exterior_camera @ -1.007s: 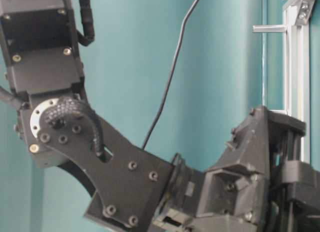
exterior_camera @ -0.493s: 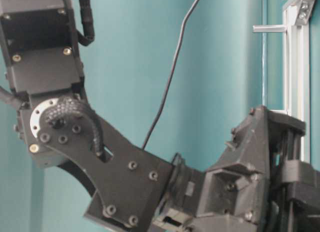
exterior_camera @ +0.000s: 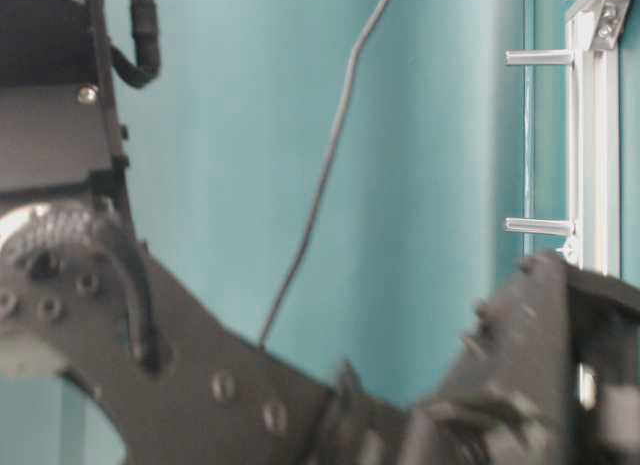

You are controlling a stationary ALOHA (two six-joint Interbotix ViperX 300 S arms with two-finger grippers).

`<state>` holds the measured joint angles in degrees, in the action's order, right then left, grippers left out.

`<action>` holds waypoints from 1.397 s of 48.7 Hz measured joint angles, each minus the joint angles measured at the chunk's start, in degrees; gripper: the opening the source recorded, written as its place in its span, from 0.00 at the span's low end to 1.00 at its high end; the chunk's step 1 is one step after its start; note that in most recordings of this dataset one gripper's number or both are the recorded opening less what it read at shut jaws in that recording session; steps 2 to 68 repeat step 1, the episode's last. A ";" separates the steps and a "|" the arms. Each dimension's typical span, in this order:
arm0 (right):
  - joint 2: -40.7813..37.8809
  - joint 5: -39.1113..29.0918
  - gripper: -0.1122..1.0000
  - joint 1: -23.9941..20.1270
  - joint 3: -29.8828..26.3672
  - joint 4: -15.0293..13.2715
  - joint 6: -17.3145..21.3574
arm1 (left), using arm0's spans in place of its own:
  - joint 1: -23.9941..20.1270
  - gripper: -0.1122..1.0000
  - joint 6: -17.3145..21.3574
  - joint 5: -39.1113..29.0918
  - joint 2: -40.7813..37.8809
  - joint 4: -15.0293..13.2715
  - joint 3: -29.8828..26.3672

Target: Move the cable alternately left and right between 8 closely spaced pins so it hooks onto each one.

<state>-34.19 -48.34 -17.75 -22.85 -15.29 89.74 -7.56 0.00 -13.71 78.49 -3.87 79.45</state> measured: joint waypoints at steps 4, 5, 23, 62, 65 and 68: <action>-0.44 0.00 0.25 -0.09 -0.44 0.00 0.00 | 0.00 0.10 -0.09 0.00 0.00 -0.09 0.00; -0.44 0.00 0.25 -0.09 -0.44 0.00 0.00 | 0.00 0.10 -0.09 0.00 0.00 -0.09 0.00; -0.44 0.00 0.25 -0.09 -0.44 0.00 0.00 | 0.00 0.10 -0.09 0.00 0.00 -0.09 0.00; -0.44 0.00 0.25 -0.09 -0.44 0.00 0.00 | 0.00 0.10 -0.09 0.00 0.00 -0.09 0.00; -0.44 0.00 0.25 -0.09 -0.44 0.00 0.00 | 0.00 0.10 -0.09 0.00 0.00 -0.09 0.00; -0.44 0.00 0.25 -0.09 -0.44 0.00 0.00 | 0.00 0.10 -0.09 0.00 0.00 -0.09 0.00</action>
